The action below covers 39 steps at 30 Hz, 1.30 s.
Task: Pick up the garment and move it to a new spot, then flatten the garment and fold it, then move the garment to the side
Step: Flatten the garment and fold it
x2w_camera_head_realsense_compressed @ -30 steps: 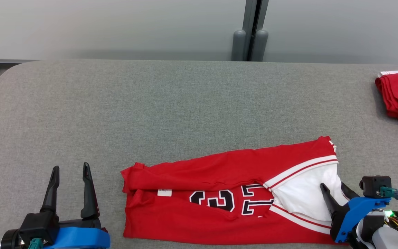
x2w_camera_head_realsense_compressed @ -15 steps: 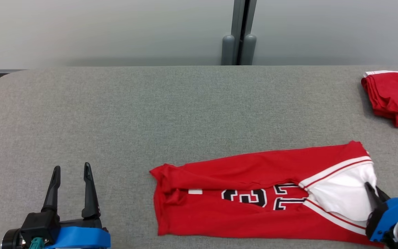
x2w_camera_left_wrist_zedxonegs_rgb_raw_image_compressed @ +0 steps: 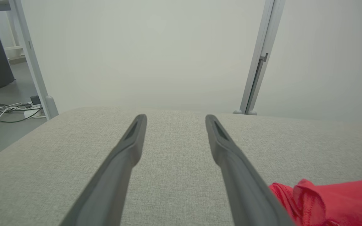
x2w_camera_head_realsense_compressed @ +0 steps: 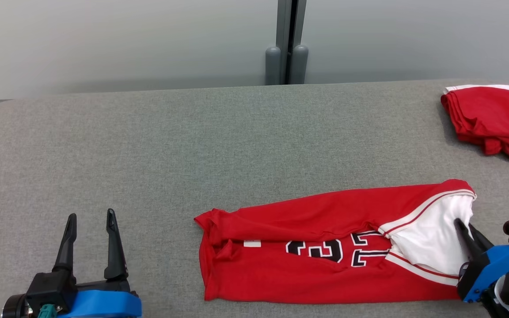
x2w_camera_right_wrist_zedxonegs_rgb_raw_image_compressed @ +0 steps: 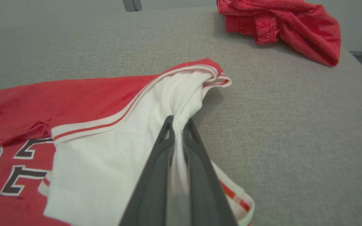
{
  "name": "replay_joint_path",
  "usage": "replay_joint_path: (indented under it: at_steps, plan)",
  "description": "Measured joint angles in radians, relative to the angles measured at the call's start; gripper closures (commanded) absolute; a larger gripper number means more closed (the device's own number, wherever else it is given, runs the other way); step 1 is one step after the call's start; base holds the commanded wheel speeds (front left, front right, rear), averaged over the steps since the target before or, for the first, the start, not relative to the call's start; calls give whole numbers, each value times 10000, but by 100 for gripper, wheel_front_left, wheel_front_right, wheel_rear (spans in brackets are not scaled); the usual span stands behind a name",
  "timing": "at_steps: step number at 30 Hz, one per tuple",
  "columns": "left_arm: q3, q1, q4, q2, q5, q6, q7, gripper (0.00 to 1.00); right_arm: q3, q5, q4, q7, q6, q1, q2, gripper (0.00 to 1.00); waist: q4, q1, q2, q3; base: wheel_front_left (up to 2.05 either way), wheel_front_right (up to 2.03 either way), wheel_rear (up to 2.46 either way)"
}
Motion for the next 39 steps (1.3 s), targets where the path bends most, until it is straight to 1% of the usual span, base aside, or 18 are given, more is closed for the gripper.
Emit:
replay_joint_path:
  at_steps: [7, 13, 19, 26, 29, 33, 39]
  plan:
    - [-244, 85, -128, -2, -31, 209, 0, 0, 293, 245, -1856, 514, -2, 576, 462, 100, -48, 0, 0, -102, 0, 0, 0]
    - [-186, 108, -77, -2, -33, 105, 0, 0, 813, 359, -3244, 1041, -2, 799, 1087, 100, 95, 0, 0, -95, 0, 0, 0]
    - [-119, 96, 12, -2, -31, 15, 2, 0, 1501, 291, -4006, 1298, -2, 739, 1737, 100, 322, 0, 0, -43, 0, 0, 0]
    - [-291, -4, 65, -2, -33, 15, 2, 0, 2487, 286, -4050, 1342, -2, 293, 2485, 100, 578, 0, 0, 65, 0, 0, 0]
    - [-334, -29, 88, 0, -42, 27, 2, 0, 2861, 293, -3871, 1266, -2, 48, 2871, 100, 668, 0, 0, 123, 0, 0, 0]
    - [-449, -63, 102, 0, -104, 59, 0, 0, 3348, 384, -3536, 1097, -2, -229, 3214, 100, 799, 0, 0, 177, 0, 0, 0]
    - [-594, -263, 232, 0, -111, 38, 0, 0, 4006, 594, -2867, 779, -2, -649, 3409, 100, 1006, 0, 0, 280, 0, 0, 0]
